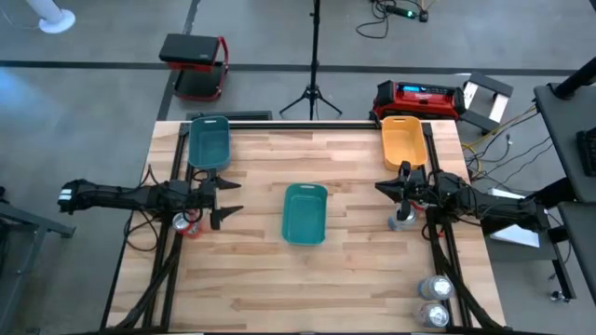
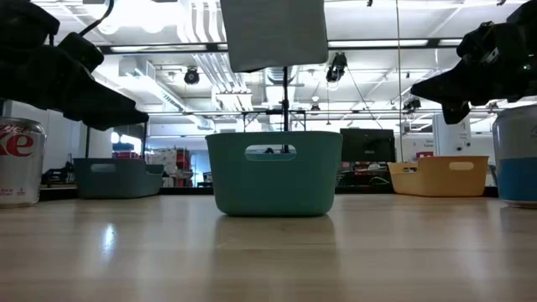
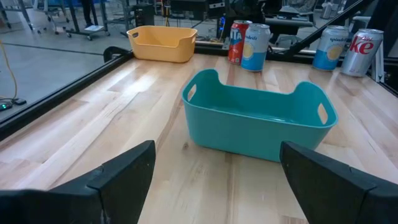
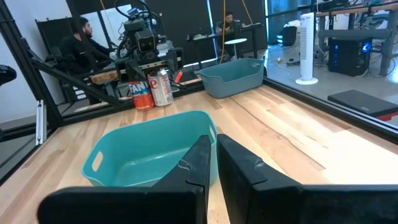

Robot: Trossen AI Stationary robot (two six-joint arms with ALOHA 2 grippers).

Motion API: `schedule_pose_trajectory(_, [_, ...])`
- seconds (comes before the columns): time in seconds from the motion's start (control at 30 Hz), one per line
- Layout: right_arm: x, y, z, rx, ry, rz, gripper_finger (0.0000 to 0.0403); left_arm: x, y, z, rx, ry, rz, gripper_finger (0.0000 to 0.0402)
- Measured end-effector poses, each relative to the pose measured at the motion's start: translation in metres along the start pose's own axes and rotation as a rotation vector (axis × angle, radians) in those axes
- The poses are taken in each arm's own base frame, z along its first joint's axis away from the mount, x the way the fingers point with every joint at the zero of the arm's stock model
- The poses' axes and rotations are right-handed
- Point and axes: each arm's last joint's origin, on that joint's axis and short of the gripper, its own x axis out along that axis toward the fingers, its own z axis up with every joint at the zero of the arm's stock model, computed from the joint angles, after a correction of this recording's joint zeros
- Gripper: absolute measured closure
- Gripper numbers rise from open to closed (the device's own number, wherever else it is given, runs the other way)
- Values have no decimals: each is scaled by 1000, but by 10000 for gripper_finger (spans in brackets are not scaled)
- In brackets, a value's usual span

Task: Sort soda cans
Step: Move the blue bin beside the green bin

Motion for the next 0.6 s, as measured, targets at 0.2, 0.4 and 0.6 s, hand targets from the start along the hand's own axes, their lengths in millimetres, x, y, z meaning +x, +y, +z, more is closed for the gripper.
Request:
schedule_pose_trajectory(0.2, [0, 0, 0, 0, 0, 0, 380, -1, -1, 13, -104, -132, -10, 72])
schedule_pose_trajectory(0.4, [0, 0, 0, 0, 0, 0, 380, -4, -1, 30, -89, -275, -20, 72])
schedule_pose_trajectory(0.6, [0, 0, 0, 0, 0, 0, 380, -11, -2, 50, -230, -396, -56, 72])
